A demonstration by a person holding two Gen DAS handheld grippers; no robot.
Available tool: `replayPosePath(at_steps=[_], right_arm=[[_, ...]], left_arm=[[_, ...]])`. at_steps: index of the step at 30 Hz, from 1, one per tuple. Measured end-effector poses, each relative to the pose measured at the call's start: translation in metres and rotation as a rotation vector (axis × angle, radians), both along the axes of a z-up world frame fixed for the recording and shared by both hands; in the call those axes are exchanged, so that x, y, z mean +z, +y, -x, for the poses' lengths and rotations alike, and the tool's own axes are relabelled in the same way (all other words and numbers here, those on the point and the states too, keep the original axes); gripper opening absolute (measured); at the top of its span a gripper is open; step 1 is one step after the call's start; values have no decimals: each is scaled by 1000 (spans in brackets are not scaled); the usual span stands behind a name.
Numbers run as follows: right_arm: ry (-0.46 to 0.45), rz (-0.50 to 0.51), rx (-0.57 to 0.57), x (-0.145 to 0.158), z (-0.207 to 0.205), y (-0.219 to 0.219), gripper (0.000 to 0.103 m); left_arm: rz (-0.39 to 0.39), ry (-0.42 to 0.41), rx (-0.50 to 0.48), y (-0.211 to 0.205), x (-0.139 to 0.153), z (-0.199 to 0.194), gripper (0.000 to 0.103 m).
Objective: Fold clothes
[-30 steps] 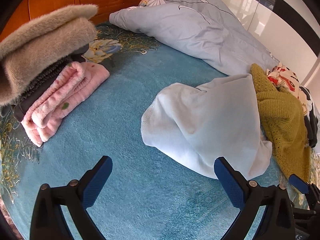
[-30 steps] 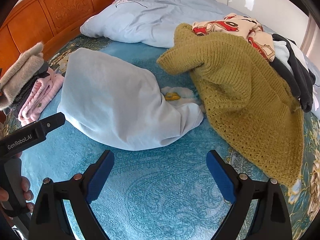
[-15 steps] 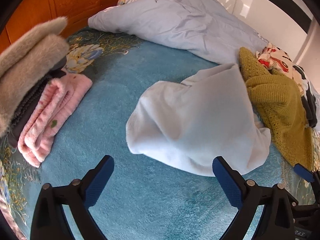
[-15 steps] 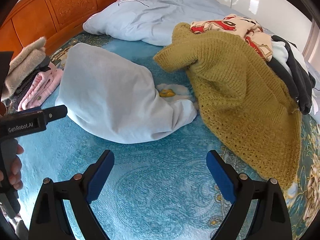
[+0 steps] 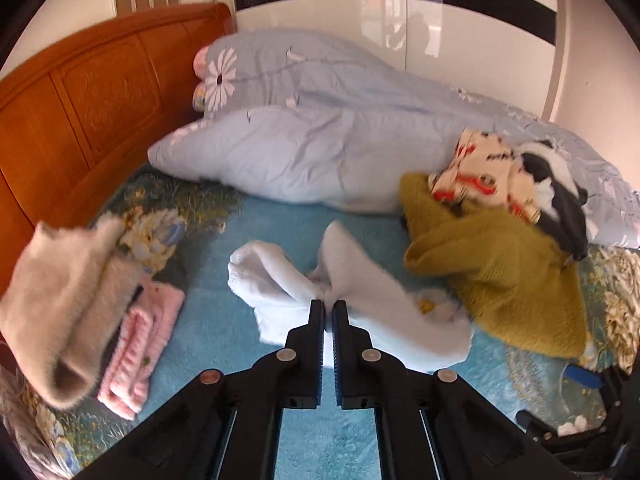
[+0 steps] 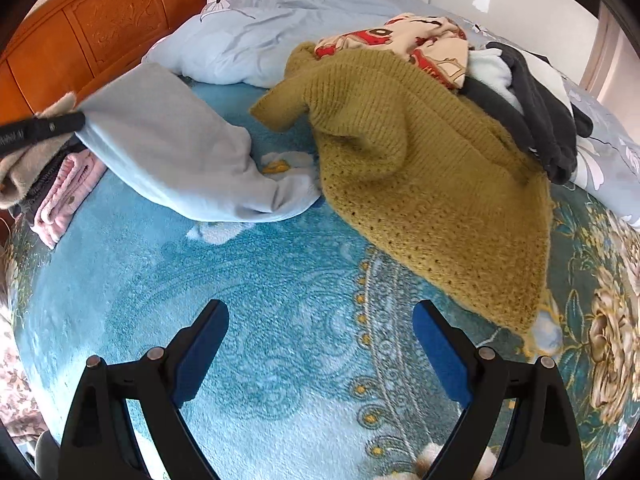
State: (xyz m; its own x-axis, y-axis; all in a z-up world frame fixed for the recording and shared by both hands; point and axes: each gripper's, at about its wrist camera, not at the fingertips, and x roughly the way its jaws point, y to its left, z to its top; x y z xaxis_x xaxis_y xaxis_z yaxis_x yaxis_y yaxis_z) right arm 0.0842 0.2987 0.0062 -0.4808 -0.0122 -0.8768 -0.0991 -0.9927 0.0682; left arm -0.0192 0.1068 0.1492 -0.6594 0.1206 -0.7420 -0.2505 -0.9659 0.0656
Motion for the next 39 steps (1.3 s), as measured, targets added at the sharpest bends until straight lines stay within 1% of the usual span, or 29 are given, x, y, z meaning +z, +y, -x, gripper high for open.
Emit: replayPosePath(at_steps=[2,5,6,8,9,11,13,15,16,17,20,22,23,24,25,27,28,29,31,34,36,37,39], right_arm=[[19,13,-29,12,-11,9,94],[47,21,-65,30,-28,18,94],[53,22,-74,34,-32,22,94],[66,23,-92,42,-42,29,94],[72,23,-101,46,-46,33,94],[85,24,-118,54,-55,41,94],[97,25,-136,62,-65,48,94],[110,24,-154,69,-75,57,94],[115,20,-163,72,-81,63,94],[120,21,-176,74,-87,70,94],[129,24,-232,82,-108,99,94],[139,11,-272,87,-124,119,94],[145,4,-296,89,-132,130,94],[150,2,-323,91,-141,140,94],[154,3,-352,93,-150,151,94],[162,15,-407,96,-167,172,94],[161,13,-424,96,-174,179,94],[158,6,-434,95,-180,185,94],[142,-12,-441,90,-190,193,94],[80,-21,-399,74,-192,189,94],[48,5,-352,64,-187,179,94],[37,21,-322,60,-183,171,94],[21,47,-252,52,-172,152,94]], left_arm=[[-32,88,-11,13,53,-1,4],[-102,252,-62,28,140,-25,4],[-108,285,-79,32,160,-34,4],[-85,330,-103,41,185,-52,4],[-81,332,-109,44,190,-57,4],[-86,306,-111,46,187,-65,4],[-110,282,-111,54,180,-73,3],[-135,288,-137,66,178,-90,3],[-152,302,-161,74,181,-101,3],[-181,320,-192,83,190,-114,3],[-342,387,-308,96,238,-159,3],[-403,445,-381,97,262,-185,3],[-402,448,-389,97,263,-190,3],[-383,437,-382,99,259,-189,3],[-372,400,-371,97,249,-186,3],[-363,287,-343,90,220,-173,3],[-346,246,-328,86,203,-169,3],[-312,218,-308,84,183,-166,3],[-249,134,-249,76,133,-155,3],[-155,-14,-133,66,49,-136,3],[-103,-110,-51,55,-5,-119,3],[-85,-153,-11,45,-28,-110,3],[-71,-198,62,23,-59,-95,4]])
